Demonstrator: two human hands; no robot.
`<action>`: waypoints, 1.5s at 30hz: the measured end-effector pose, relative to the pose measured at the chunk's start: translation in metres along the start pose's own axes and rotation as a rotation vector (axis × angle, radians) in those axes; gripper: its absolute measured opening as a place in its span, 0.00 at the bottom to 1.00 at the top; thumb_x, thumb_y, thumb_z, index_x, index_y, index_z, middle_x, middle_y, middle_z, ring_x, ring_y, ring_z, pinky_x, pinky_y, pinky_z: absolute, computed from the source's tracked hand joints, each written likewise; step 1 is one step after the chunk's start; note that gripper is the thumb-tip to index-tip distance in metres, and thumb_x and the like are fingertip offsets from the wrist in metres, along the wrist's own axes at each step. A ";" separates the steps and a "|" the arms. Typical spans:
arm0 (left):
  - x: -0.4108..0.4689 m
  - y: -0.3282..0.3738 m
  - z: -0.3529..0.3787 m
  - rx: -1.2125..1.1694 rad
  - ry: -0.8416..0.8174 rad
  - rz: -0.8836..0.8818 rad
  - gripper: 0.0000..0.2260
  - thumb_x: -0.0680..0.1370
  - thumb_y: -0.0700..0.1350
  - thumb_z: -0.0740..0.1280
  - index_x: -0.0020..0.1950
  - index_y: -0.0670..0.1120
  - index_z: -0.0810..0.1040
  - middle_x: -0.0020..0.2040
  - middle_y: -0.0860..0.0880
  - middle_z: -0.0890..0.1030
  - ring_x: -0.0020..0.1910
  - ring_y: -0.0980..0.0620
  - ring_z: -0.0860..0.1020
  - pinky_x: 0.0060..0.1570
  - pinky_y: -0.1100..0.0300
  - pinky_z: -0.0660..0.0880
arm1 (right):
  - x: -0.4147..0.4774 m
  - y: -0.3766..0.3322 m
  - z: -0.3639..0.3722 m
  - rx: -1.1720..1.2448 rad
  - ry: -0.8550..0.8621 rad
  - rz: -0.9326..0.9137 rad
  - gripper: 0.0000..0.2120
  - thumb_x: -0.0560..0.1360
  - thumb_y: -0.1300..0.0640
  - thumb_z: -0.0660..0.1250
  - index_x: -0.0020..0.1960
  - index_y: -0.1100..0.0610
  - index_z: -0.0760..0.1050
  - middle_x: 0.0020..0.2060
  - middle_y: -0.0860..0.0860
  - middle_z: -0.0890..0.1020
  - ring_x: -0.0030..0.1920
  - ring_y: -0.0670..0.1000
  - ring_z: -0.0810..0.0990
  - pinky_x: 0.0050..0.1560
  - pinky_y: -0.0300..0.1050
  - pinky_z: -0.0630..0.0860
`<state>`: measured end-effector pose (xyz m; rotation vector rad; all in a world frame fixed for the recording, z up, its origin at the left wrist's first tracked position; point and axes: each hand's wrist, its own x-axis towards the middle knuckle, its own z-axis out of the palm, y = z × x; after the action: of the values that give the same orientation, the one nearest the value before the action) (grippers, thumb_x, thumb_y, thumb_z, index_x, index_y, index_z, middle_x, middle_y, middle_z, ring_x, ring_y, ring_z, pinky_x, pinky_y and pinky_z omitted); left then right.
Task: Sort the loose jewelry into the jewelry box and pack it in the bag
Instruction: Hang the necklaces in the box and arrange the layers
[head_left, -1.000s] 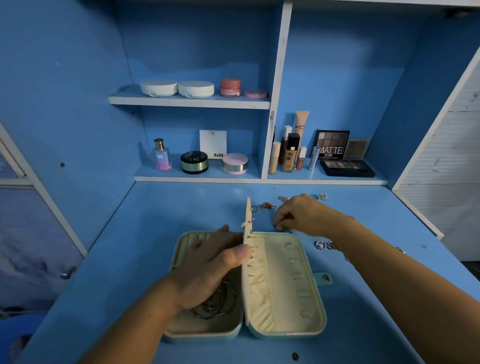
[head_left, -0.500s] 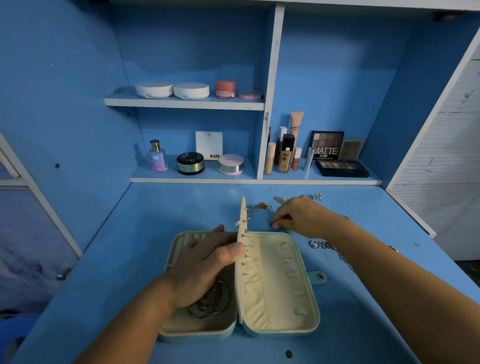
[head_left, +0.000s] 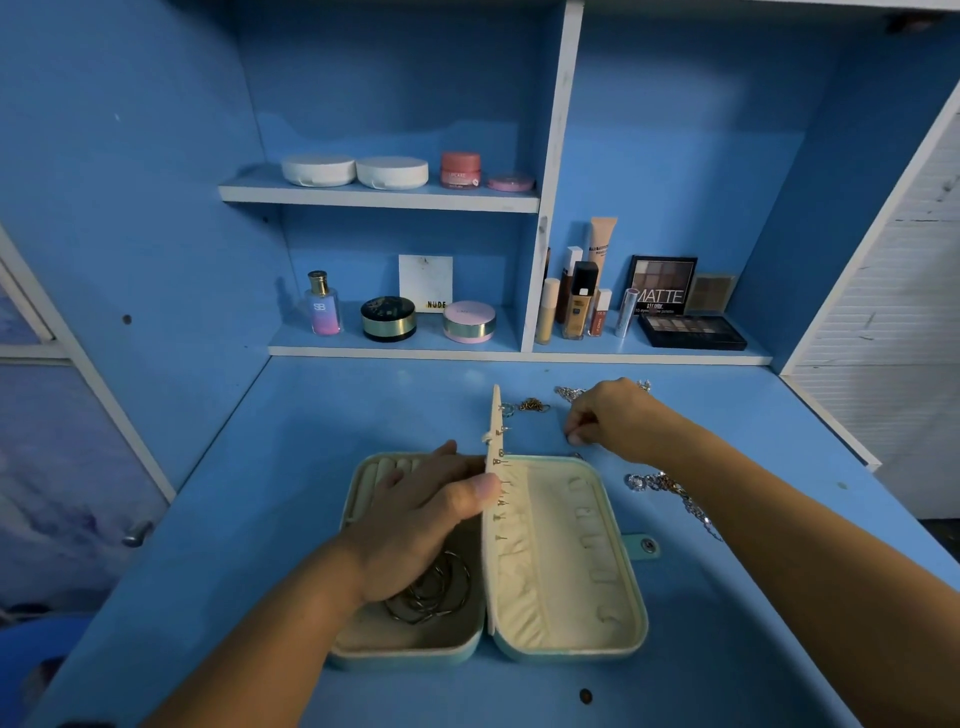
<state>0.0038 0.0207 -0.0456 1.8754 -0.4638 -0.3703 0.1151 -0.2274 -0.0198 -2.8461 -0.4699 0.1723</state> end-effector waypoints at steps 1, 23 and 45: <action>0.000 0.000 0.001 0.001 0.004 0.002 0.35 0.67 0.80 0.55 0.68 0.63 0.72 0.71 0.57 0.72 0.76 0.52 0.61 0.73 0.37 0.53 | 0.000 0.001 0.001 0.025 0.022 0.014 0.04 0.73 0.59 0.72 0.48 0.56 0.82 0.42 0.48 0.81 0.44 0.47 0.76 0.47 0.37 0.73; -0.010 0.031 0.015 0.274 0.185 -0.074 0.29 0.62 0.76 0.45 0.54 0.68 0.72 0.67 0.64 0.71 0.77 0.61 0.53 0.74 0.43 0.45 | -0.013 0.000 0.012 0.103 0.069 0.208 0.07 0.77 0.55 0.66 0.51 0.57 0.78 0.50 0.55 0.81 0.47 0.51 0.75 0.48 0.41 0.69; -0.010 0.032 0.018 0.170 0.207 -0.027 0.16 0.63 0.76 0.49 0.43 0.80 0.72 0.53 0.72 0.72 0.77 0.59 0.56 0.74 0.41 0.49 | -0.081 -0.060 0.031 -0.323 0.142 -0.218 0.11 0.80 0.50 0.58 0.54 0.54 0.76 0.50 0.50 0.76 0.53 0.51 0.72 0.55 0.43 0.68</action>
<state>-0.0178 0.0004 -0.0209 2.0613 -0.3390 -0.1555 0.0163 -0.1916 -0.0277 -3.0564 -0.8392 -0.1606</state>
